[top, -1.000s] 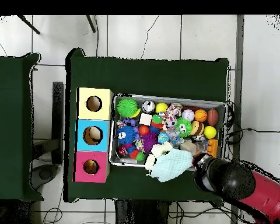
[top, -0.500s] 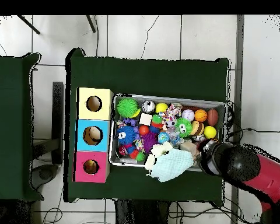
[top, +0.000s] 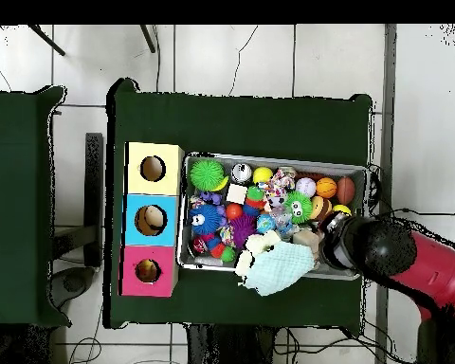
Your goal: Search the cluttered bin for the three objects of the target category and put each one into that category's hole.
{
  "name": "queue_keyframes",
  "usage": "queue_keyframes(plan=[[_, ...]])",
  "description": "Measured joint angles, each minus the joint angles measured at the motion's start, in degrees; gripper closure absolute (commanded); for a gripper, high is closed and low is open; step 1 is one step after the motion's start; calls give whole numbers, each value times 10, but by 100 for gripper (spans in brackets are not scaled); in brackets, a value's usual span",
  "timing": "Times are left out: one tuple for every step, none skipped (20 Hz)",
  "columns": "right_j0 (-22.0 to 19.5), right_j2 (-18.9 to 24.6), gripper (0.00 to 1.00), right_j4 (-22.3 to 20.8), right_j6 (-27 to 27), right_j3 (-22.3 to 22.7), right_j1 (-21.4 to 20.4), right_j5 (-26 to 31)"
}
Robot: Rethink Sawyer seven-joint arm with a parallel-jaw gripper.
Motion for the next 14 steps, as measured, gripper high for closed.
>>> queue_keyframes(plan=[[1, 0, 100, 0, 0, 0, 0, 0], [2, 0, 100, 0, 0, -1, 1, 0], [3, 0, 100, 0, 0, -1, 2, 0], [4, 0, 100, 0, 0, -1, 2, 0], [4, 0, 100, 0, 0, -1, 2, 0], [4, 0, 100, 0, 0, -1, 2, 0], [4, 0, 100, 0, 0, -1, 2, 0], [4, 0, 100, 0, 0, -1, 2, 0], [4, 0, 100, 0, 0, -1, 3, 0], [4, -1, 100, 0, 0, -1, 3, 0], [5, -2, 100, 0, 0, -1, 4, 0], [6, -4, 100, 0, 0, -1, 5, 0], [8, -8, 100, 0, 0, -1, 9, 0], [11, -13, 100, 0, 0, -1, 14, 0]])
